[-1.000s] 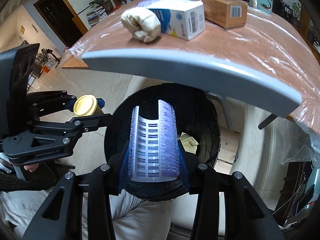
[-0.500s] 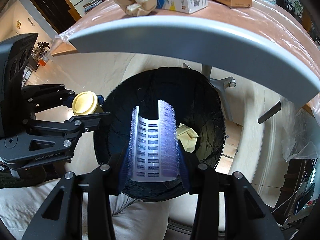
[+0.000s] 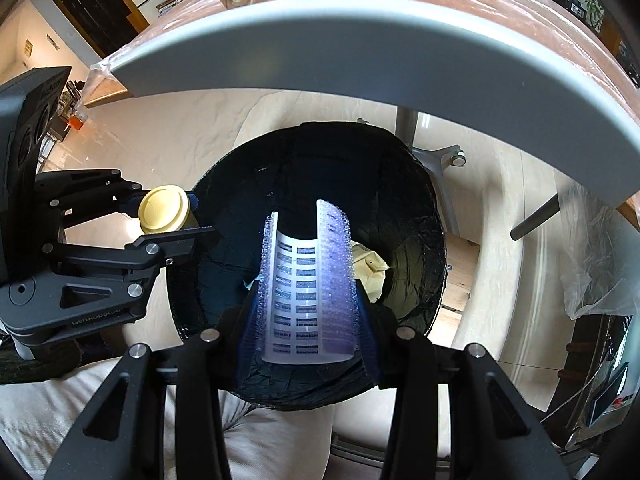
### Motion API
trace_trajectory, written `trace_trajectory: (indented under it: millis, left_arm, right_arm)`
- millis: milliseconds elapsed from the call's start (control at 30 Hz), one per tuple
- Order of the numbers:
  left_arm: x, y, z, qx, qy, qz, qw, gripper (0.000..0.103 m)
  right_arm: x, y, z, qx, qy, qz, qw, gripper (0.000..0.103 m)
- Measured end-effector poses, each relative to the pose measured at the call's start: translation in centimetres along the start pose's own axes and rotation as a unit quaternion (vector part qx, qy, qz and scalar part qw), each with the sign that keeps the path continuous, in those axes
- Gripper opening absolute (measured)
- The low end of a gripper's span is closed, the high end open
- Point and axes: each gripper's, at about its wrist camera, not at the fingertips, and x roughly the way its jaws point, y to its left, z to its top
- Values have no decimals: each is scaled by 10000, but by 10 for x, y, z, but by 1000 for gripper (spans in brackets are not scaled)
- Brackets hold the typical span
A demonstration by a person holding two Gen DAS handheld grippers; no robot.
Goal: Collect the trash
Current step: 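Open both tools to drop the roller and cup into the bin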
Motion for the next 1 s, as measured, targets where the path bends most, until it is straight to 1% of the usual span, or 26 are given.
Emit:
trace_trajectory:
  millis: [200,667,900,1000]
  left_arm:
    - [8,0,1,17,98,59,9999,37]
    - [24,7,-2,14,310,194,9993,37]
    - [31,8,-2,39,393,245,9989,37]
    - [32,9,-2,54,352,149,9993,38]
  right_arm:
    - [4,2,0,-4,57,-51,10000,42]
    - [17,-10,1,151,163,-149,9996,42]
    - [23,-8,0,123,279,-222,9993,42]
    - [25,-9,0,154,307,-234,9991,43]
